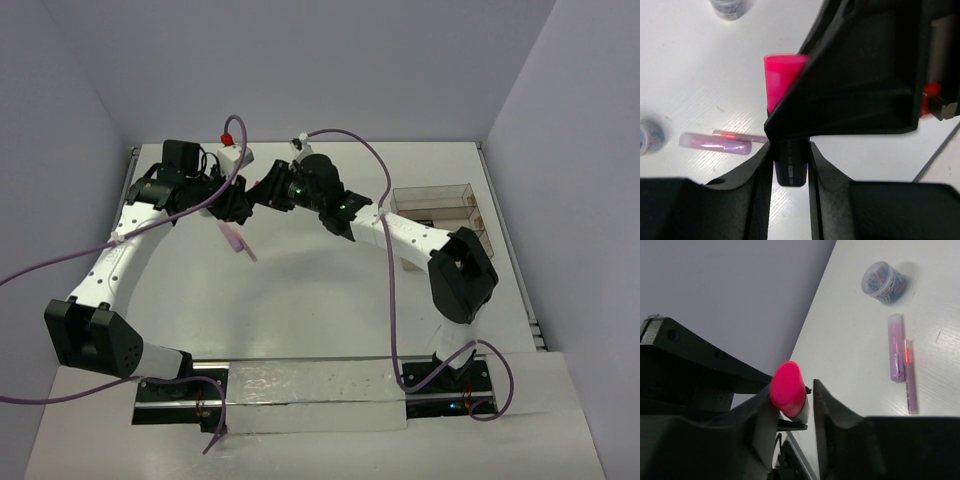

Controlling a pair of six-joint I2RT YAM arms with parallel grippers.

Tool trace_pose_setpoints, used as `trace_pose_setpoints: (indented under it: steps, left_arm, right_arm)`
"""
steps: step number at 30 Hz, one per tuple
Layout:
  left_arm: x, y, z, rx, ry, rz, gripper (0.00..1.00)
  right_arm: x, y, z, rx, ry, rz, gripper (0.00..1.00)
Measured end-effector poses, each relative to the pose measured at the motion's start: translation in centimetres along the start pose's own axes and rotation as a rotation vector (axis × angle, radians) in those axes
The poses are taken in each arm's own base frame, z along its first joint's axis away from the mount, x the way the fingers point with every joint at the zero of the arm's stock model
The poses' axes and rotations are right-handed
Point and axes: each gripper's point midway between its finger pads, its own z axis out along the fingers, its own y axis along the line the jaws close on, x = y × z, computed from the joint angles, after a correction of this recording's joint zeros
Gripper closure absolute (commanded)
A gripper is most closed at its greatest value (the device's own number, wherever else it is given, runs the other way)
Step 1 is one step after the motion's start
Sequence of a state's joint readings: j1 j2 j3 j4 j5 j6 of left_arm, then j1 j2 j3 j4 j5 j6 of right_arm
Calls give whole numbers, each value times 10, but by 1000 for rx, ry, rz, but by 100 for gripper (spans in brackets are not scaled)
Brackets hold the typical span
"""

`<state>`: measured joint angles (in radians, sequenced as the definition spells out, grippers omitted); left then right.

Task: Sort the stationery into containers
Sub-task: Place the stationery in the storage box.

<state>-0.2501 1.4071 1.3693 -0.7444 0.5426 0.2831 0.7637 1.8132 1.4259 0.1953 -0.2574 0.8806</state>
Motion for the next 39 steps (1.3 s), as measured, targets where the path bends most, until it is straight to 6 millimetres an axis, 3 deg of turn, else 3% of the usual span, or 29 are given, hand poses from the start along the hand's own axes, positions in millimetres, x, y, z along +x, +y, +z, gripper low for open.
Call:
trace_pose_setpoints:
  steps: [2, 4, 8, 9, 12, 16, 18, 22, 25, 28, 30, 35, 38, 39]
  left_arm:
    - [1, 3, 0, -19, 5, -9, 98]
    - [1, 5, 0, -33, 9, -10, 82]
    - [2, 4, 2, -49, 19, -2, 7]
    - [1, 3, 2, -49, 19, 1, 1]
    - [-2, 0, 0, -60, 11, 6, 1]
    - [-10, -3, -12, -82, -21, 14, 1]
    - [-12, -4, -16, -89, -32, 16, 1]
    - [-11, 0, -18, -123, -28, 10, 1]
    - [0, 6, -15, -154, -5, -2, 1]
    - [20, 12, -8, -176, 47, -24, 1]
    - [26, 15, -6, -188, 66, -31, 1]
    - [29, 18, -5, -203, 76, -34, 1]
    - [32, 21, -5, -214, 84, -30, 1]
    - [34, 22, -5, -219, 88, -29, 1]
  right_arm:
    - [1, -1, 4, 2, 4, 13, 98]
    - [1, 0, 6, -1, 4, 16, 100]
    - [0, -2, 5, -2, 4, 23, 100]
    - [0, -4, 4, -4, 2, 28, 100]
    - [5, -22, -6, 16, 12, 59, 100]
    - [-14, -75, -45, 113, -27, 115, 100]
    - [-44, -110, -83, 182, -108, 151, 100]
    - [-118, -181, -190, 358, -384, 198, 100]
    - [-140, -219, -266, 481, -550, 223, 100]
    - [-145, -258, -324, 605, -668, 269, 100]
    - [-138, -281, -345, 677, -692, 311, 100]
    - [-118, -314, -356, 759, -663, 389, 98]
    - [-109, -331, -356, 786, -638, 427, 89]
    - [-105, -336, -354, 793, -624, 442, 75]
